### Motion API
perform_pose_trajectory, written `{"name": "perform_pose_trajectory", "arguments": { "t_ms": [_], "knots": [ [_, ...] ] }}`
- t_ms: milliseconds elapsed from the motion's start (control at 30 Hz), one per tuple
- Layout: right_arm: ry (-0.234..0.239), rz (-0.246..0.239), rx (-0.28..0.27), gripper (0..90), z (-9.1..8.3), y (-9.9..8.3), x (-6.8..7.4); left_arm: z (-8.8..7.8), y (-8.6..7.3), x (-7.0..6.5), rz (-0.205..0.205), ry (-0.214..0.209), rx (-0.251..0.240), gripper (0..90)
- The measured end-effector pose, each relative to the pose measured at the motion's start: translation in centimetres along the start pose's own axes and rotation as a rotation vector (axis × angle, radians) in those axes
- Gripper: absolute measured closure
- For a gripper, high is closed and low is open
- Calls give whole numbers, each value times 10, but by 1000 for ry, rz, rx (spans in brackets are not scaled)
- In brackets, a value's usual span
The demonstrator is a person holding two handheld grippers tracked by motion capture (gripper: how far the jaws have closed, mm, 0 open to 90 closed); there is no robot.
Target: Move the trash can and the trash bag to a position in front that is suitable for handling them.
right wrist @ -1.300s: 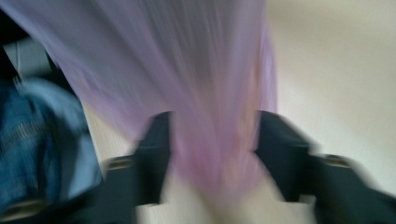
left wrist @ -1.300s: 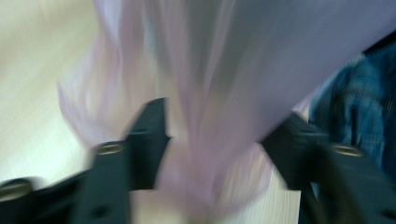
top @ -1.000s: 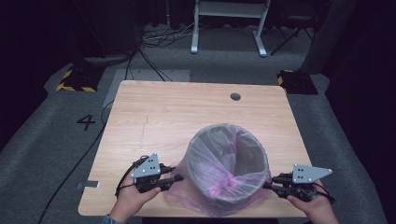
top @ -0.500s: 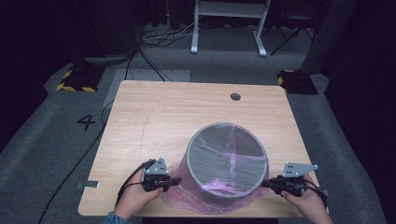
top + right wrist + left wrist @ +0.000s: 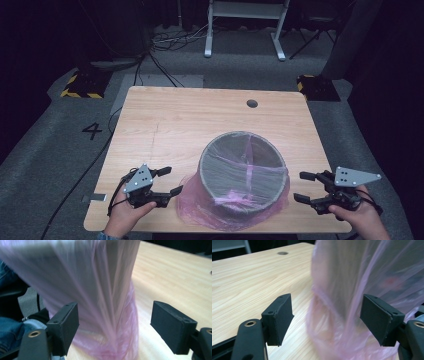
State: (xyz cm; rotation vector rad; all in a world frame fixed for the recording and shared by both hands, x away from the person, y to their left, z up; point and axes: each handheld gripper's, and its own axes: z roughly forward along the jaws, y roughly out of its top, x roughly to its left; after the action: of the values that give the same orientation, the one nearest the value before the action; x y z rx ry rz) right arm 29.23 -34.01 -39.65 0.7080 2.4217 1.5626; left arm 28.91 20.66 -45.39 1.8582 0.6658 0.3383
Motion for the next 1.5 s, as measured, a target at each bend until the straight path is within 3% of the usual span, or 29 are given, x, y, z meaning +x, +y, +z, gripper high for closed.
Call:
{"name": "perform_pose_trajectory", "arguments": {
  "t_ms": [100, 267, 567, 733, 1067, 1333, 1500],
  "knots": [
    [-15, 8, -14, 221, -4, 16, -2, -4, -5, 4, 21, 56, 49, 262],
    [-27, -11, -38, 214, -3, 42, -4, -8, -20, 15, 19, 81, 80, 248],
    [-65, -62, -17, 195, 8, 88, 1, -12, -34, 31, -43, 194, 146, 249],
    [-61, -90, 0, 192, 21, 108, 4, -11, -41, 39, -81, 263, 187, 252],
    [-40, -108, 11, 186, 52, 132, 8, -7, -51, 47, -103, 306, 269, 252],
    [-22, -117, 21, 186, 67, 143, 13, -5, -51, 47, -111, 329, 296, 248],
    [-17, -132, 31, 186, 74, 148, 16, 1, -50, 47, -110, 337, 346, 239]
  ]
}}
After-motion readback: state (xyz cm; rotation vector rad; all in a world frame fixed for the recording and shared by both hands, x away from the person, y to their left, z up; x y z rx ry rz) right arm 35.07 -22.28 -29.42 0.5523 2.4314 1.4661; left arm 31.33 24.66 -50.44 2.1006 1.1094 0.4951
